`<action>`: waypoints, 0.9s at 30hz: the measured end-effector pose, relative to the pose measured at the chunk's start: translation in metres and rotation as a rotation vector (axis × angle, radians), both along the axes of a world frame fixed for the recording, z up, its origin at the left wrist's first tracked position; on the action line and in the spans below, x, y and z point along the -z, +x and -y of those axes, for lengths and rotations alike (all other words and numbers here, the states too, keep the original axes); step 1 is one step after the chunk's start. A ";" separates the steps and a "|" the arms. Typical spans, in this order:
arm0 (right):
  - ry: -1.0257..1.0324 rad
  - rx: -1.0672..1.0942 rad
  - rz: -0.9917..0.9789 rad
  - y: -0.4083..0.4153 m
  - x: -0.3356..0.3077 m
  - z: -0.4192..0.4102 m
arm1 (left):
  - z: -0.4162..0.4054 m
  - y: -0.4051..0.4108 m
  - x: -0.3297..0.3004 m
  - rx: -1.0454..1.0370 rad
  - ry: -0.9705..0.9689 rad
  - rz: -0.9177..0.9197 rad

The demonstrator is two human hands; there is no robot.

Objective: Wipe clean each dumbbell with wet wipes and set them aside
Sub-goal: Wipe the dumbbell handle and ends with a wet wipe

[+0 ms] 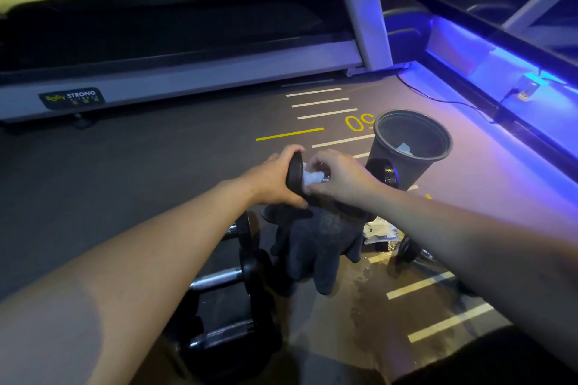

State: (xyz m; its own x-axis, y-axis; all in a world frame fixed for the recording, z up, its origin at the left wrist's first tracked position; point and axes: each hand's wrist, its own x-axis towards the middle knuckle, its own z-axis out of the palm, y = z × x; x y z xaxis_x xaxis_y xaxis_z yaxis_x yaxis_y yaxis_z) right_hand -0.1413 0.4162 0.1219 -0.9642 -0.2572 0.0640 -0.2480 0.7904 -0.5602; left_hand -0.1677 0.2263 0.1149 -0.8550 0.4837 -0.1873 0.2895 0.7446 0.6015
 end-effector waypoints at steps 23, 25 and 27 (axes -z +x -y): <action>0.242 0.033 0.077 -0.017 0.002 0.011 | 0.002 -0.002 0.002 0.001 0.035 -0.021; 0.283 0.004 0.119 -0.021 -0.003 0.012 | 0.002 -0.001 0.002 -0.001 0.037 -0.024; 0.341 -0.054 0.210 -0.028 -0.010 0.013 | 0.002 -0.001 0.002 -0.004 0.028 -0.030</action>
State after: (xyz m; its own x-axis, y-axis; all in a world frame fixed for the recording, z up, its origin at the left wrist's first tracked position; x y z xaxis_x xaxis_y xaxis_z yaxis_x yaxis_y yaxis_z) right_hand -0.1689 0.4036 0.1314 -0.9318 -0.2801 -0.2308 -0.2022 0.9287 -0.3109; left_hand -0.1683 0.2245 0.1131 -0.8620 0.4848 -0.1483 0.3043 0.7287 0.6135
